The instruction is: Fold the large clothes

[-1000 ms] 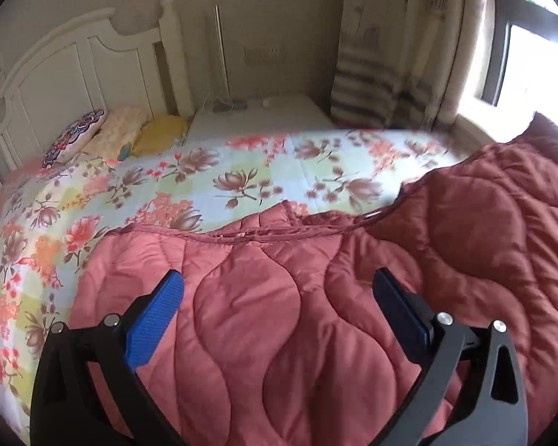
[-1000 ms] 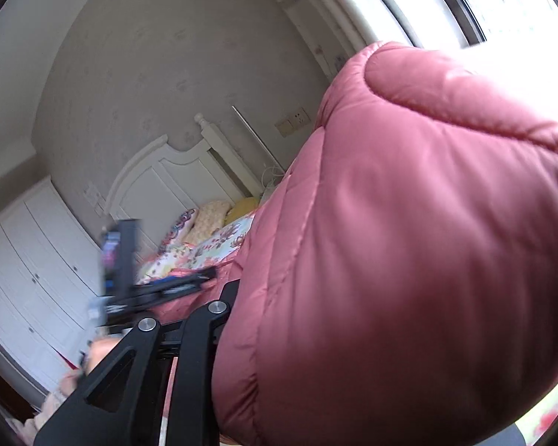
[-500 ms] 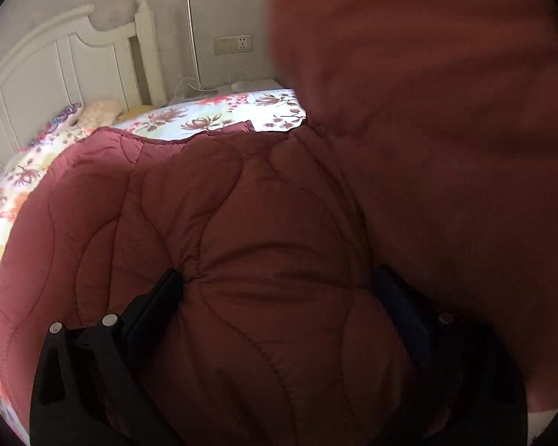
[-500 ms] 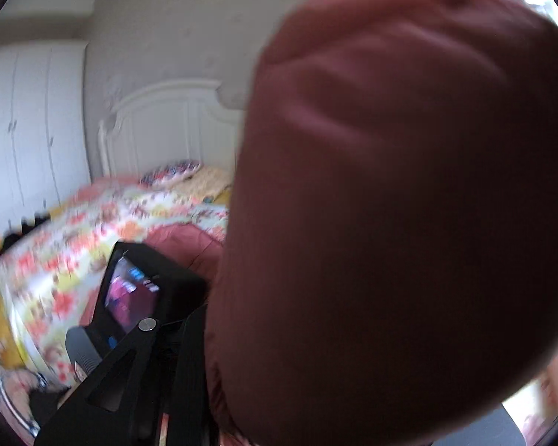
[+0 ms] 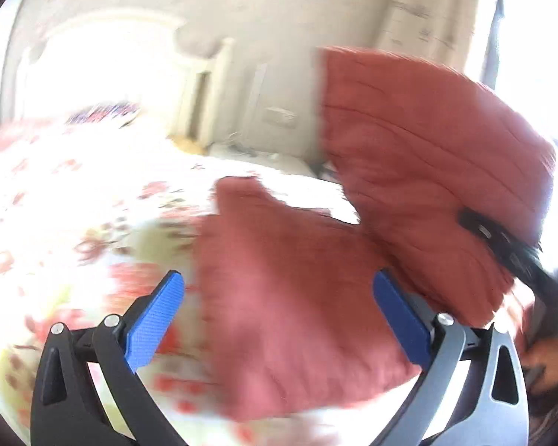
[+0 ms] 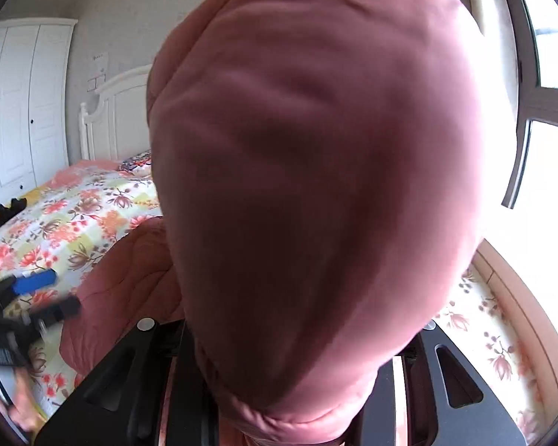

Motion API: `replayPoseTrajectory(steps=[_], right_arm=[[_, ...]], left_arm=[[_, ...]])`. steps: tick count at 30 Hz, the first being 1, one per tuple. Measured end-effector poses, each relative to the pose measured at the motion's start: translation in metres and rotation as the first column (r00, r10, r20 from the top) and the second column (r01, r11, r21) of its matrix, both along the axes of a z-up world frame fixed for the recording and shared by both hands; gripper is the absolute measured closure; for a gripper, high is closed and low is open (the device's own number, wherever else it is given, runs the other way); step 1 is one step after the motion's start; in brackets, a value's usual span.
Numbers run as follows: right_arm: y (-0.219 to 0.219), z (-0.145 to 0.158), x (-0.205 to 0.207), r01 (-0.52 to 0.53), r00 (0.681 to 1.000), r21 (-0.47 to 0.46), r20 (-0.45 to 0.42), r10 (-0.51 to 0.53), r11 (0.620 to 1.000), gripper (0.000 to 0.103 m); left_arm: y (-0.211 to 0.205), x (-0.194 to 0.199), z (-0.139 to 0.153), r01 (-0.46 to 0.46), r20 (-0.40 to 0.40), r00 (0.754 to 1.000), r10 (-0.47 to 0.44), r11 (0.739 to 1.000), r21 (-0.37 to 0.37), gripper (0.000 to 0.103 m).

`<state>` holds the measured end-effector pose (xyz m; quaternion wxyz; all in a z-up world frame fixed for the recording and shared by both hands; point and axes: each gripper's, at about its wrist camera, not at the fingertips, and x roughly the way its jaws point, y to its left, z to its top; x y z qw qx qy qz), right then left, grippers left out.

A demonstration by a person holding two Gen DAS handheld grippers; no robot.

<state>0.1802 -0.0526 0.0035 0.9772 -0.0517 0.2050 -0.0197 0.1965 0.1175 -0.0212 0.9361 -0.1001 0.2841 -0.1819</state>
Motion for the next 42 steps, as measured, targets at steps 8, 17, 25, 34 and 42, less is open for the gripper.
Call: replayPoseTrajectory(steps=[8,17,25,34,42], right_arm=[[0.172,-0.132,0.027,-0.124,0.992,-0.809,-0.111,0.057,0.574,0.035],[0.182,-0.135,0.029,-0.105,0.994,-0.825,-0.093,0.050,0.556,0.032],[0.169,-0.103,0.004,-0.097,0.991,-0.756,-0.013,0.134,0.647,0.008],[0.186,-0.126,-0.009,-0.258,0.951,-0.722,-0.074,0.299,0.642,0.007],[0.161,-0.133,-0.029,-0.264,0.936,-0.746,-0.045,0.349,0.612,0.008]], left_arm=[[0.094,0.074,-0.019,0.008,-0.243,0.967,-0.072,0.967,-0.256,0.002],[0.055,0.158,-0.002,0.122,-0.281,0.939,-0.201,0.953,-0.276,0.002],[-0.036,0.208,0.015,0.304,-0.306,0.878,-0.368,0.923,-0.237,0.002],[-0.034,0.224,-0.011,0.348,-0.286,0.866,-0.409,0.906,-0.242,0.002],[-0.050,0.184,0.070,0.304,-0.222,0.936,-0.273,0.945,0.120,0.002]])
